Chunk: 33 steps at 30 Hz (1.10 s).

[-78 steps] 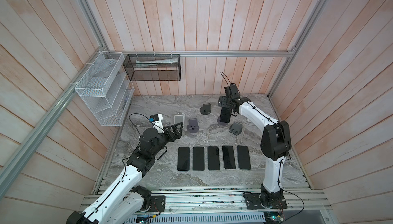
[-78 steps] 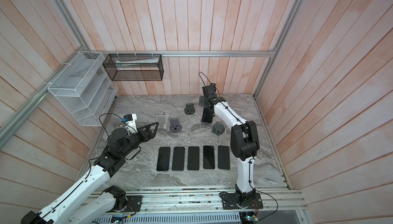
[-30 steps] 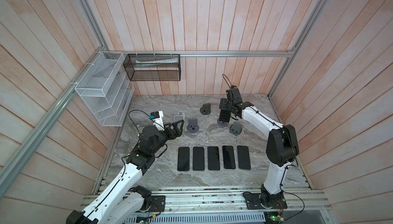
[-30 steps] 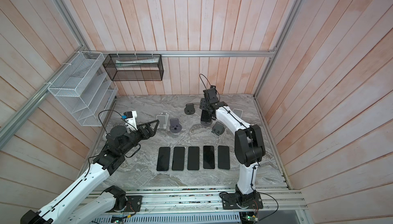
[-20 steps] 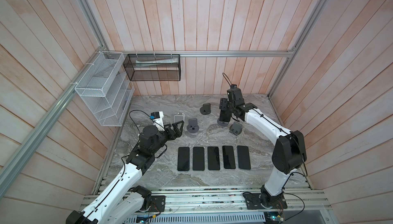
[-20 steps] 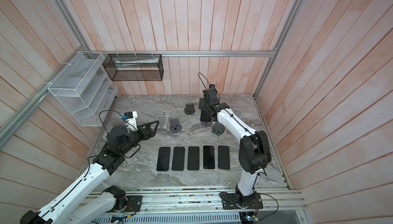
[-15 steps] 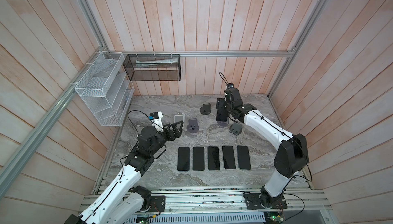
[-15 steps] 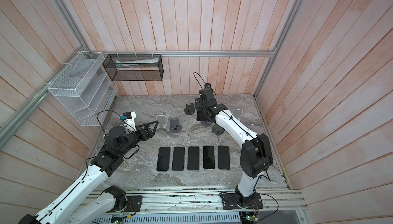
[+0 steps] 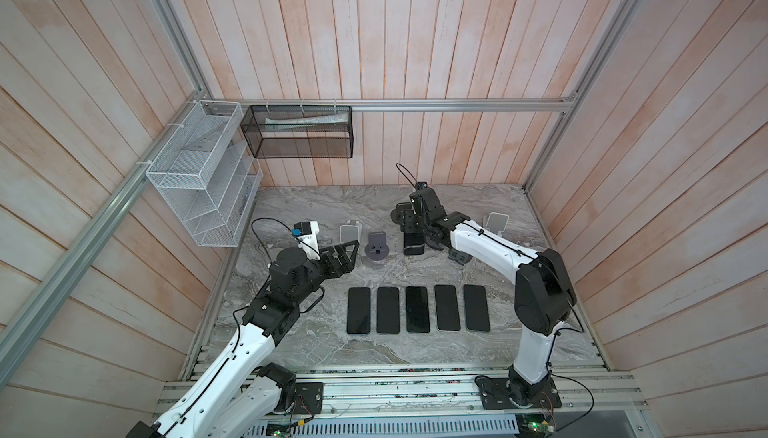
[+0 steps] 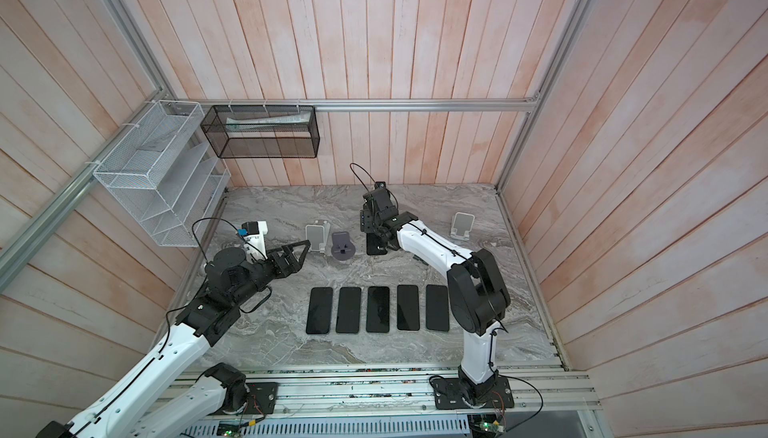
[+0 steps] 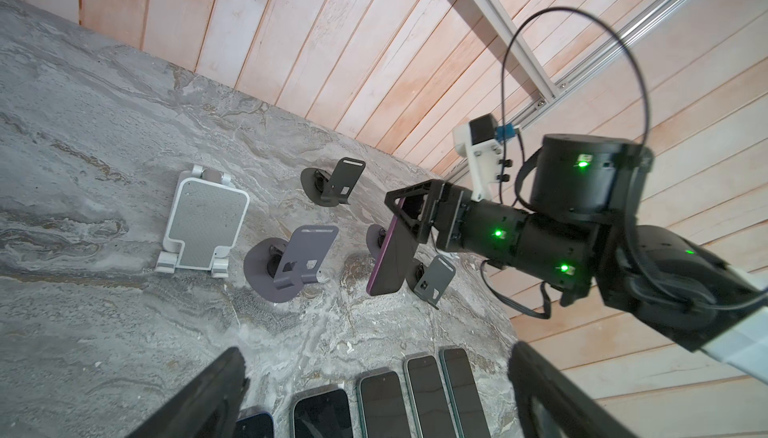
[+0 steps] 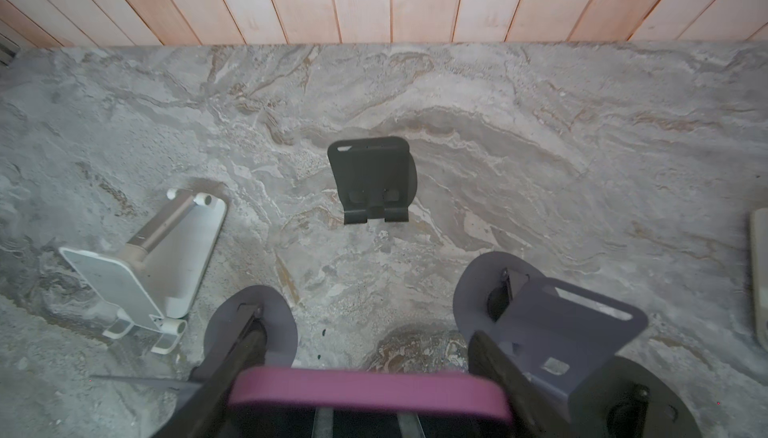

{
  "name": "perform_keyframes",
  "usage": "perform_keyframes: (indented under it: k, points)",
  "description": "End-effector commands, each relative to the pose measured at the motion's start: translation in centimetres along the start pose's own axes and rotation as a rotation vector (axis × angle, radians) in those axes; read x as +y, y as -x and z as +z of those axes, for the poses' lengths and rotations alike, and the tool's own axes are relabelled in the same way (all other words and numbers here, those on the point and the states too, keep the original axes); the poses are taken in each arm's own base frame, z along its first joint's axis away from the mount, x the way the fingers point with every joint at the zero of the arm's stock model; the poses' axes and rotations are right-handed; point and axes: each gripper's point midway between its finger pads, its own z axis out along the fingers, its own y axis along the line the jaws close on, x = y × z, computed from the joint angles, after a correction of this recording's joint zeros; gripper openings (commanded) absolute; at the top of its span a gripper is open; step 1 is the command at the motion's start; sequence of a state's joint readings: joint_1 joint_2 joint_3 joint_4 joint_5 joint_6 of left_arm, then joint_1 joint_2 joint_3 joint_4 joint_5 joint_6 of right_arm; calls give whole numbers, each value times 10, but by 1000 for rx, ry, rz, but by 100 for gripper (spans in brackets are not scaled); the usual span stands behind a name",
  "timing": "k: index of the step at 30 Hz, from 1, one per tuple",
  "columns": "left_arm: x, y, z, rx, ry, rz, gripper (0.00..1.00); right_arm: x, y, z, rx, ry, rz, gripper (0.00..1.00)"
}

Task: Remove the phone from the phone stand
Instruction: 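Lift the pink-edged phone off its dark stand toward the robot, then lower the pink-edged phone flat in front of the stands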

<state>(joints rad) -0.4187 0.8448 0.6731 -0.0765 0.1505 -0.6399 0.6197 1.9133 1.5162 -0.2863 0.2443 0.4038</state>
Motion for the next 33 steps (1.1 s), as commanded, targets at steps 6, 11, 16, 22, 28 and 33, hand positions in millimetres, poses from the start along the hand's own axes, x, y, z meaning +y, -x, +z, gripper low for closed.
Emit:
perform_keyframes:
  k: [6,11,16,22,28,33]
  points:
    - [5,-4,-2,16,21,4,100,12,-19,19,65,30,39,57]
    - [5,-9,4,35,9,-6,100,14,-35,27,115,33,53,58]
    - [5,-13,6,44,-9,-25,100,10,-53,35,158,13,71,58]
    - [6,-15,5,47,-6,-22,100,4,-64,43,181,-25,78,58]
    - [4,-12,4,49,-4,-9,100,2,-80,54,224,-45,99,58]
    - [6,-16,3,57,-3,-22,100,0,-93,57,246,-50,124,58]
